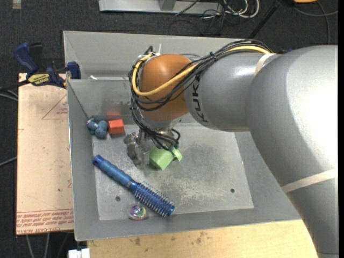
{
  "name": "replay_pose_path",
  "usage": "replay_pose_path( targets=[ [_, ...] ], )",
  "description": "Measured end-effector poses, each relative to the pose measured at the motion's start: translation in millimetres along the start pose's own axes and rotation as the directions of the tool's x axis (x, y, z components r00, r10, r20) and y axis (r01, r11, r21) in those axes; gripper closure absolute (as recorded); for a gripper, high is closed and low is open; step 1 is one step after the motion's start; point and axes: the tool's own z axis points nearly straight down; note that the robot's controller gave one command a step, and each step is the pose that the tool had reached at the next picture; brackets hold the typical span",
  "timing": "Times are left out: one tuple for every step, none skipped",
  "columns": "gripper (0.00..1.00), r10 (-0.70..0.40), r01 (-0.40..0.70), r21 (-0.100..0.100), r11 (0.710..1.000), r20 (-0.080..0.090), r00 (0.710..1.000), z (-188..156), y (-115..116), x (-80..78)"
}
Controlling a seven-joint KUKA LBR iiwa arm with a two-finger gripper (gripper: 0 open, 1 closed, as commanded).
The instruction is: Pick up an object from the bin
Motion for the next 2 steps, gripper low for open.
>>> replay_pose_path(
  targets=[
    [0.0,0.0,0.0,-0.001,1.0,-0.001,1.0,1,0,0.3],
    [0.0,-0.098,0.098,0.005,0.995,0.0,0.995,0,-88,5.6]
  ],
)
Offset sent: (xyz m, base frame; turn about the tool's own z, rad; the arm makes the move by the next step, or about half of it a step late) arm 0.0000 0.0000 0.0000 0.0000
